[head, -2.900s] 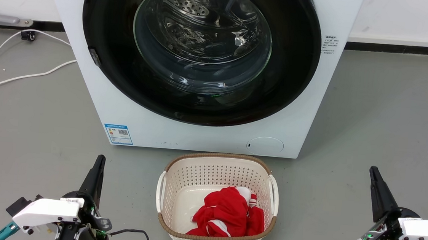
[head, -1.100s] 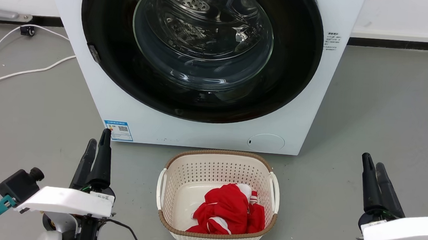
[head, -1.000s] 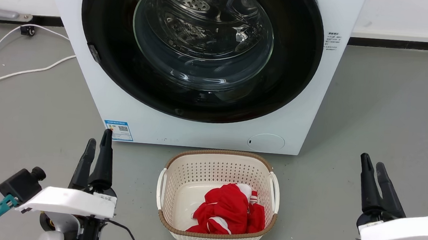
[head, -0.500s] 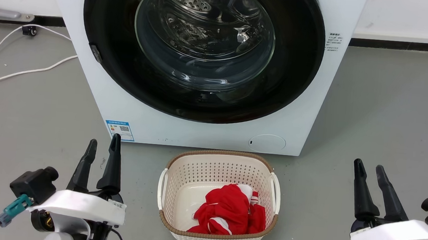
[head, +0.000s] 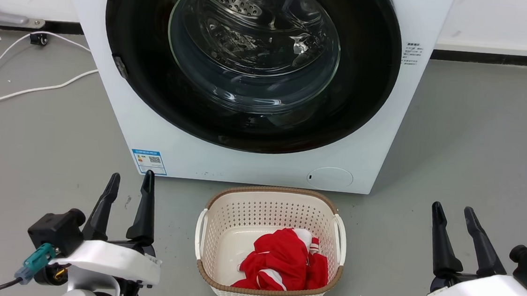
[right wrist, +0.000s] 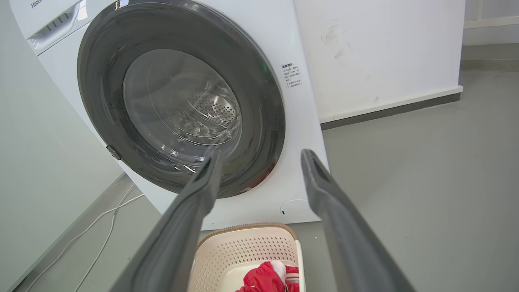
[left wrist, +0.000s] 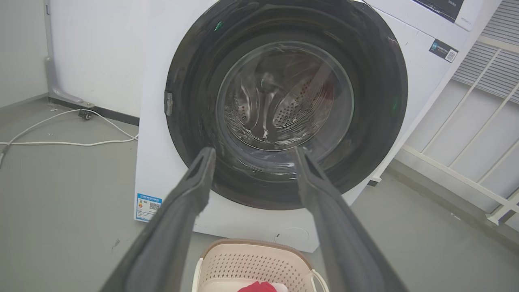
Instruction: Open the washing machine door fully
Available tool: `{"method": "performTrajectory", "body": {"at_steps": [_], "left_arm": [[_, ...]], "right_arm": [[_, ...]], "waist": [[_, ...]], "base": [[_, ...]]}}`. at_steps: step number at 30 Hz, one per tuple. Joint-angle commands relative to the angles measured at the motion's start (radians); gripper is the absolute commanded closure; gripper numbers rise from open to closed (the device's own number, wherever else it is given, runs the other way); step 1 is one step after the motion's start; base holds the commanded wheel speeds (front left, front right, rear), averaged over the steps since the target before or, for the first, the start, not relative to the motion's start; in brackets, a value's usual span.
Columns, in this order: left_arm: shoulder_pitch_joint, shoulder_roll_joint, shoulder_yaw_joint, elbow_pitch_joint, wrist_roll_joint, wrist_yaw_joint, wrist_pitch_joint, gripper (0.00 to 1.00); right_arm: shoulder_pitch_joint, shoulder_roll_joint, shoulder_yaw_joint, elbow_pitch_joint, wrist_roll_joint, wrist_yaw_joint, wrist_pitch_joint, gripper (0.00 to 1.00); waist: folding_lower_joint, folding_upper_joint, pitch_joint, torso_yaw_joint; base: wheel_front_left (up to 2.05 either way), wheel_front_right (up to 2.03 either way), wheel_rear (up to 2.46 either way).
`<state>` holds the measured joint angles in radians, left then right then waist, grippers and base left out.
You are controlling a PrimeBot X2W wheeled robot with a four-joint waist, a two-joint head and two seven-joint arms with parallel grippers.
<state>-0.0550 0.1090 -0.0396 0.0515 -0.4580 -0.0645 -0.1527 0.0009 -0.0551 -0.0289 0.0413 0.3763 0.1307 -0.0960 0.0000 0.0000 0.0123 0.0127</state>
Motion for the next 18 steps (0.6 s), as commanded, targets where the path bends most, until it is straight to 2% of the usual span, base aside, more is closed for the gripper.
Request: {"method": "performTrajectory", "body": {"at_steps": [1,18], "left_arm": [[0.000,0.006,-0.007,-0.014,0.028,0.007,-0.008,0.00],[-0.006,0.021,-0.039,-0.021,0.180,0.037,-0.048,0.00]], "right_arm": [[-0.003,0.002,-0.002,-0.014,-0.030,0.000,0.000,0.00],[0.003,0.004,0.000,-0.026,-0.174,0.000,-0.022,0.00]], "waist": [[0.0000,0.0000,0.001,0.000],[0.0000,0.0000,0.010,0.007]], "base": [[0.00,0.00,0.00],[0.00,0.00,0.00]]}}
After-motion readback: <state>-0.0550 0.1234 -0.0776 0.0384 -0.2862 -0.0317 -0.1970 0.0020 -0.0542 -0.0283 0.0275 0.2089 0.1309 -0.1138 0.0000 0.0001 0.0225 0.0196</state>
